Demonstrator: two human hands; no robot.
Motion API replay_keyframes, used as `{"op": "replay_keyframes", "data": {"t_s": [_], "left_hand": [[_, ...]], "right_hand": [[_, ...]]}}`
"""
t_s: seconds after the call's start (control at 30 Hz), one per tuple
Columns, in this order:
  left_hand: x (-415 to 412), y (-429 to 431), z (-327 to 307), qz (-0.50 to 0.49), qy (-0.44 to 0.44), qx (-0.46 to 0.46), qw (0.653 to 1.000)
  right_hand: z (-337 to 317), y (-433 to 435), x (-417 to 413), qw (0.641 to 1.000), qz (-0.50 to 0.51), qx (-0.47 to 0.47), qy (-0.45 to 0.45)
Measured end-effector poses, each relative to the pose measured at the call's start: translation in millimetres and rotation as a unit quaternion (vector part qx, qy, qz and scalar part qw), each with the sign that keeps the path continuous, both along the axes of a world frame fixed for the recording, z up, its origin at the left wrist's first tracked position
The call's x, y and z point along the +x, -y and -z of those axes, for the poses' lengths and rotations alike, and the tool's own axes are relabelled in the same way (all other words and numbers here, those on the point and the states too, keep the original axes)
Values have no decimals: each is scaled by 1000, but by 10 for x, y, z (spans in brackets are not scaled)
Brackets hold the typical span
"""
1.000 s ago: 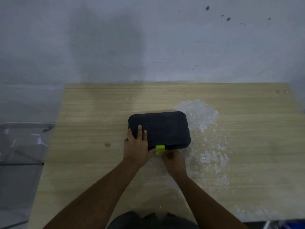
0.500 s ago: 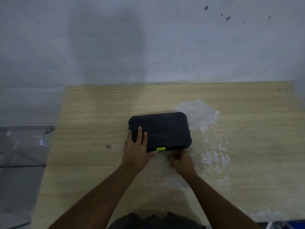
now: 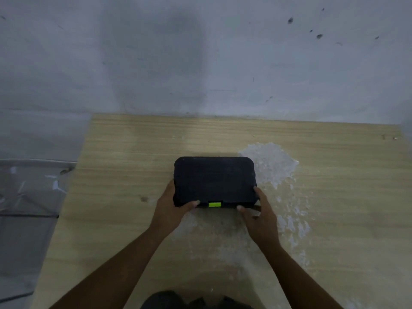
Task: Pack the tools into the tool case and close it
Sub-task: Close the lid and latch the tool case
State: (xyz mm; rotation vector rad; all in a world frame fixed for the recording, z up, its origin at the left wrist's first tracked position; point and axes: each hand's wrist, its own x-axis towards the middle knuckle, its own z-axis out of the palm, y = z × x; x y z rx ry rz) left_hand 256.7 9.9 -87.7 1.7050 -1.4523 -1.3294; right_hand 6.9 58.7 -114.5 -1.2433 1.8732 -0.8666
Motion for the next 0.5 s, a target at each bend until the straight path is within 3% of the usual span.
{"op": "replay_keyframes", "data": {"t_s": [0.5], "left_hand": [[-202,819,28,-85,1,8,996]], "right_hand": [[-18,895,-34,999,1,10,31]]}}
